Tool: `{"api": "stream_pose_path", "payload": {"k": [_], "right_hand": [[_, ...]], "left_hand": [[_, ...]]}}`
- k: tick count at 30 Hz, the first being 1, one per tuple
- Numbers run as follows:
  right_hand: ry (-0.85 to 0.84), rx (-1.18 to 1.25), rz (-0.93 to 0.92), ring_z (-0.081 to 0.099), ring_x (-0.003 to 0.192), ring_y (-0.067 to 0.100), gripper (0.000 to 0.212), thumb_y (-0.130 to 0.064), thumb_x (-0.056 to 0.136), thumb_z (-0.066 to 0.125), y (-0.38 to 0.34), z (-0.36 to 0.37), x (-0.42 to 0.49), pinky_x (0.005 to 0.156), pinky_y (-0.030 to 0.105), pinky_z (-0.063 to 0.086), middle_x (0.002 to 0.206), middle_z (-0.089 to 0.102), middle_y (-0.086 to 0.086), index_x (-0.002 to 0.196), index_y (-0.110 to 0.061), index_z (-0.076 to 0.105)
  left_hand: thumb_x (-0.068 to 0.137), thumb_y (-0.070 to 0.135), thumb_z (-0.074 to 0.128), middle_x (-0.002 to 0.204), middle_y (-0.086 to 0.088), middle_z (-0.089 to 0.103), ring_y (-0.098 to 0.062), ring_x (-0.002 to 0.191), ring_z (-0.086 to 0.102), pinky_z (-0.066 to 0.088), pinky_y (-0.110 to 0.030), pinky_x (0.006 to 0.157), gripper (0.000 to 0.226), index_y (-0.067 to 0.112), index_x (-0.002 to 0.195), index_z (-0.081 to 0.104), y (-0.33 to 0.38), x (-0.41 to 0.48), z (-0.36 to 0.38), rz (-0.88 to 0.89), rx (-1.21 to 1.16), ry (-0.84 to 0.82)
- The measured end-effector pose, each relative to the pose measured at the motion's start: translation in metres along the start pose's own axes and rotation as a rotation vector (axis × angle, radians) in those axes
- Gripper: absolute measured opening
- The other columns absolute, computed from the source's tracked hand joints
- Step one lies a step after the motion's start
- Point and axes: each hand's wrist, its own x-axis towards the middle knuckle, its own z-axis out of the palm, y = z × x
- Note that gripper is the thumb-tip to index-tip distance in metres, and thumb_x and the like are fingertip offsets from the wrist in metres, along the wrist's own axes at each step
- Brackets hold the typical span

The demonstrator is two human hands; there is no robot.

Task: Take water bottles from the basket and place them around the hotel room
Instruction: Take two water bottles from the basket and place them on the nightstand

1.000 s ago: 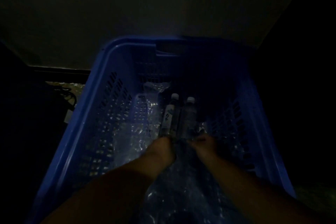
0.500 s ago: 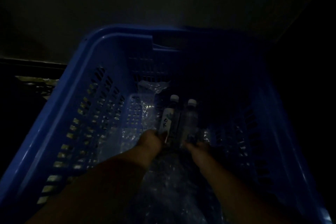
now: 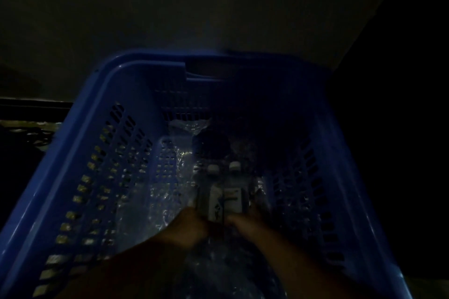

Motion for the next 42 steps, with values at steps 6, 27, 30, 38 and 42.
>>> {"api": "stream_pose_path", "payload": {"k": [6,27,30,38,42], "right_hand": [[0.076,-0.129,0.111,0.056,0.11,0.03,0.057,-0.029,0.083,0.063,-0.012,-0.009,-0.015,0.093,0.036,0.048,0.127,0.056,0.012,0.132,-0.011,0.041],[-0.042,-0.08,0.047,0.046,0.127,0.028,0.097,-0.018,0.065,0.083,0.02,-0.002,-0.015,0.103,0.04,0.044,0.144,0.042,0.012,0.144,-0.011,0.027],[-0.109,-0.064,0.054,0.055,0.116,0.028,0.078,-0.019,0.064,0.083,0.016,-0.004,-0.019,0.098,0.042,0.048,0.132,0.056,0.011,0.133,-0.013,0.048],[-0.204,0.215,0.08,0.064,0.104,0.03,0.051,-0.041,0.084,0.061,-0.019,-0.012,-0.076,0.091,0.043,0.052,0.117,0.067,0.012,0.128,-0.016,0.055],[-0.279,0.109,-0.047,0.067,0.098,0.026,0.031,-0.021,0.084,0.062,-0.068,-0.047,-0.143,0.093,0.047,0.052,0.105,0.071,0.009,0.115,-0.016,0.059]], "left_hand": [[0.051,0.024,0.083,0.106,-0.009,0.072,-0.02,0.098,0.067,0.051,-0.034,0.093,0.054,0.01,0.102,0.072,0.0,-0.023,0.0,-0.181,-0.088,-0.1],[0.073,-0.001,0.073,0.095,-0.01,0.068,-0.021,0.079,0.063,0.055,-0.03,0.074,0.022,0.018,0.078,0.065,-0.004,-0.021,0.012,-0.149,-0.307,0.072],[0.078,-0.008,0.064,0.104,-0.021,0.069,-0.035,0.099,0.065,0.052,-0.049,0.091,0.031,0.002,0.107,0.067,-0.004,-0.027,0.003,-0.115,-0.404,-0.033],[0.072,-0.029,0.042,0.105,-0.028,0.065,-0.043,0.088,0.065,0.057,-0.049,0.062,0.058,0.012,0.112,0.052,0.015,-0.073,-0.025,-0.243,-0.628,-0.295],[0.074,-0.024,0.049,0.098,-0.022,0.066,-0.035,0.081,0.064,0.058,-0.036,0.051,0.052,0.008,0.115,0.053,0.062,-0.134,-0.051,-0.207,-0.646,-0.319]]}}
